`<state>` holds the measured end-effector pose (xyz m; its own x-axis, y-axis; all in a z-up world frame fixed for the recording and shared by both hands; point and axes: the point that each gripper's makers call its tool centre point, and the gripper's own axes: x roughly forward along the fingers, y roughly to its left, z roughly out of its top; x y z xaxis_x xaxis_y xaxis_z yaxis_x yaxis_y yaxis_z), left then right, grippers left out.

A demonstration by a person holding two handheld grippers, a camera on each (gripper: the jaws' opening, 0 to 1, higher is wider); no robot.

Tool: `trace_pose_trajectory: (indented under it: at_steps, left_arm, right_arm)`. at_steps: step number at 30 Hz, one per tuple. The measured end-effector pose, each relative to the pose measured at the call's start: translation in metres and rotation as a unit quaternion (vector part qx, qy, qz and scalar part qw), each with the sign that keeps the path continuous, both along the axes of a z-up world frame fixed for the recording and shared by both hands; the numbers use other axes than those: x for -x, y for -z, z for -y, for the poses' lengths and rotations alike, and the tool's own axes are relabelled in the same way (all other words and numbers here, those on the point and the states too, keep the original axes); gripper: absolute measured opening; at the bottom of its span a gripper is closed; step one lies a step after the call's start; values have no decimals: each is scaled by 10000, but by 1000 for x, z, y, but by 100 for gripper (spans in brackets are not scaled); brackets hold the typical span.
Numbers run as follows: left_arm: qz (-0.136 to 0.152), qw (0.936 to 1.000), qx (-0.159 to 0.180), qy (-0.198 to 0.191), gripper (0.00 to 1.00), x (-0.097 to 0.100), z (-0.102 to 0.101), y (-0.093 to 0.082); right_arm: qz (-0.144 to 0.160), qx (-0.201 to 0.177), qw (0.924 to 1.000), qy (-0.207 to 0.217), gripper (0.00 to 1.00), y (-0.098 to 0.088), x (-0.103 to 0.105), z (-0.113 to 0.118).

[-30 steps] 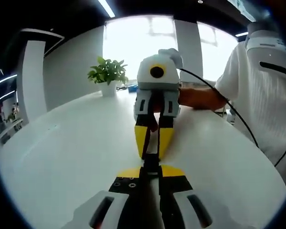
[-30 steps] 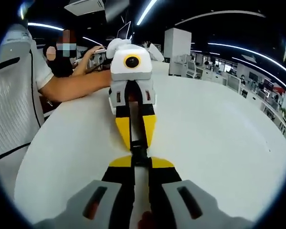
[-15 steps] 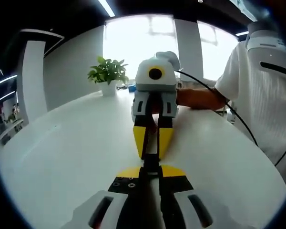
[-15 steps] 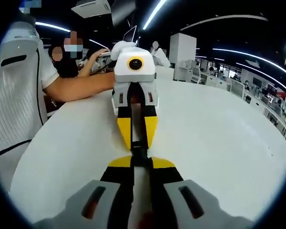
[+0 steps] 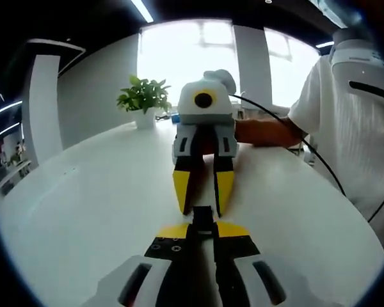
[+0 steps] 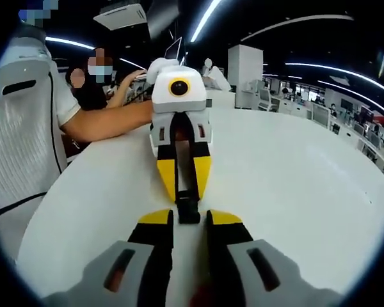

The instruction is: Snap the two parts of the plastic buckle together until the buckle closes and remains connected.

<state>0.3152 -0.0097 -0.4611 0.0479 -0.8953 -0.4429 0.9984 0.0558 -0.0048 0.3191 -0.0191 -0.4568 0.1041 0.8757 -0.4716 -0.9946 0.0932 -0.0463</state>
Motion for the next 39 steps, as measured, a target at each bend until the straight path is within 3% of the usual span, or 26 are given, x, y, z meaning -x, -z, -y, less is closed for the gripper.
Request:
trace_pose_trajectory:
  at_steps: [7,11,23,32,38,39]
  left_arm:
    - [-12,10000,12,-2,11,-1,-1,0]
    - [-12,10000,25,0,11,-1,-1,0]
    - [-24,10000,13,38,11,0,-1,0]
    - [31,10000,-63,53,11,-1,0,-1]
    - [82,9998,-184,48,11,0,0,-1]
    - [97,9997,-211,53,11,4,3,-2]
  right_arm:
    - [-14,1,10000,1,22,-1,1,0]
    - [-31,-88,10000,-33,34,-2,2,-2]
    - [-185,-171,9997,38,35,-5,5,0]
    - [-304,-314,9969,652,39,-22,-1,15]
    - [-398,-410,9895,1326,40,-32,-3,25]
    - [-369,-390,9904,1270,40,-31,1,24]
